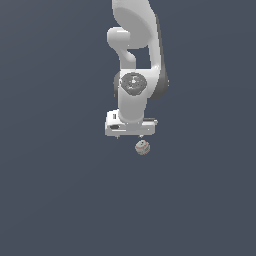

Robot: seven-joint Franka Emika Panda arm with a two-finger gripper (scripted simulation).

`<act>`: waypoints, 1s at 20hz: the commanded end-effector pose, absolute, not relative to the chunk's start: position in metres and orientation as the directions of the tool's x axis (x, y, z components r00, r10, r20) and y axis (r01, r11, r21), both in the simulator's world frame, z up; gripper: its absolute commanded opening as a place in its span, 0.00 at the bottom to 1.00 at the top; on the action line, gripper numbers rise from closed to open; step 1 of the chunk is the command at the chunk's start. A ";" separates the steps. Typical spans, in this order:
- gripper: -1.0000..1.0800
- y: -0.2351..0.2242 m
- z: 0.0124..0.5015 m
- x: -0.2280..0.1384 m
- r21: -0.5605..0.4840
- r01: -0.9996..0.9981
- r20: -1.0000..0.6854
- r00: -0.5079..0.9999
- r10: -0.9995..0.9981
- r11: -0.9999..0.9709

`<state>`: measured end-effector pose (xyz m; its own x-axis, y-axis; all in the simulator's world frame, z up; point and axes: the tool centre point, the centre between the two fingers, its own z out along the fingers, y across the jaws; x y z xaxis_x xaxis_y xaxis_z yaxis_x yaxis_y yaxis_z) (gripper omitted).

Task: Pick up the object and move it to a goal position.

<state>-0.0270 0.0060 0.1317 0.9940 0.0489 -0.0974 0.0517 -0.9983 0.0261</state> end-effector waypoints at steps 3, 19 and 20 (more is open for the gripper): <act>0.96 0.007 0.131 -0.027 0.025 0.053 -0.098 0.994 0.050 -0.998; 0.96 0.021 0.129 -0.026 0.011 0.050 -0.110 0.993 0.049 -0.999; 0.96 0.022 0.128 -0.026 0.012 0.042 -0.110 0.993 0.040 -0.999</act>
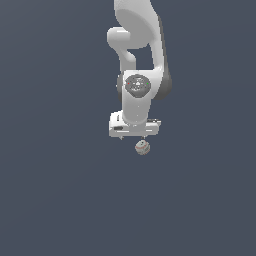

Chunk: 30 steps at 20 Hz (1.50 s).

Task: Pick up the object and move it to a goal position.

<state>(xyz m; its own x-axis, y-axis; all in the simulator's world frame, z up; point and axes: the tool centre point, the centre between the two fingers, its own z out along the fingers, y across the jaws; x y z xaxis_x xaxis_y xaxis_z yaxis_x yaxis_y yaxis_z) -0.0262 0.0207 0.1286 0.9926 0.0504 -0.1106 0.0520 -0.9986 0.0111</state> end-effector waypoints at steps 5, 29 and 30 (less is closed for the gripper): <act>0.96 0.025 0.126 -0.026 0.017 -0.022 -0.103 0.994 -0.023 -1.000; 0.96 0.056 0.108 -0.025 0.027 -0.568 -0.035 0.822 -0.568 -0.823; 0.96 0.057 0.107 -0.025 0.026 -0.589 -0.032 0.807 -0.589 -0.808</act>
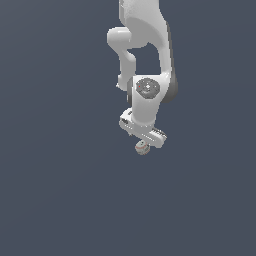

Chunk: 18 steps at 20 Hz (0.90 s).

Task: Pick up the object and move it to a goal position.

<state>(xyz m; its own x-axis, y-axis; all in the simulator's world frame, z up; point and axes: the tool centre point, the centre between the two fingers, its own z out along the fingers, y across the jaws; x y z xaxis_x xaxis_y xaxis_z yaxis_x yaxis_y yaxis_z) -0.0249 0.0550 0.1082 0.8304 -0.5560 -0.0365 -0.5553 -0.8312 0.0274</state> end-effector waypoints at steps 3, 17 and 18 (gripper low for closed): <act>0.96 0.060 0.105 -0.025 0.022 -0.650 -0.024 0.759 -0.650 -0.760; 0.96 0.072 0.099 -0.025 0.003 -0.823 -0.002 0.568 -0.823 -0.568; 0.96 0.072 0.098 -0.025 0.002 -0.828 -0.002 0.561 -0.828 -0.561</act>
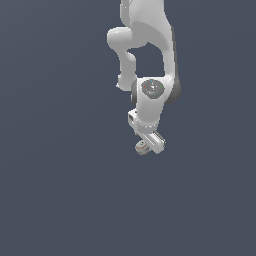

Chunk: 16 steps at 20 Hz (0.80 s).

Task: Pick up the object and move it to a goal position.

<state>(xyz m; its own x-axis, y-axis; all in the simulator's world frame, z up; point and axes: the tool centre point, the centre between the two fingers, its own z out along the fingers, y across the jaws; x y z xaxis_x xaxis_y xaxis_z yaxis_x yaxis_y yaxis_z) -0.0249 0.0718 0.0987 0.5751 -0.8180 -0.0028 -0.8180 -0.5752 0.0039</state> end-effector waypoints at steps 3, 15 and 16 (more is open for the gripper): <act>0.96 0.073 0.098 -0.025 0.001 -0.838 0.000 0.546 -0.838 -0.546; 0.96 0.073 0.074 -0.026 0.000 -0.840 0.000 0.543 -0.840 -0.543; 0.96 0.073 0.068 -0.026 0.000 -0.840 0.000 0.542 -0.840 -0.542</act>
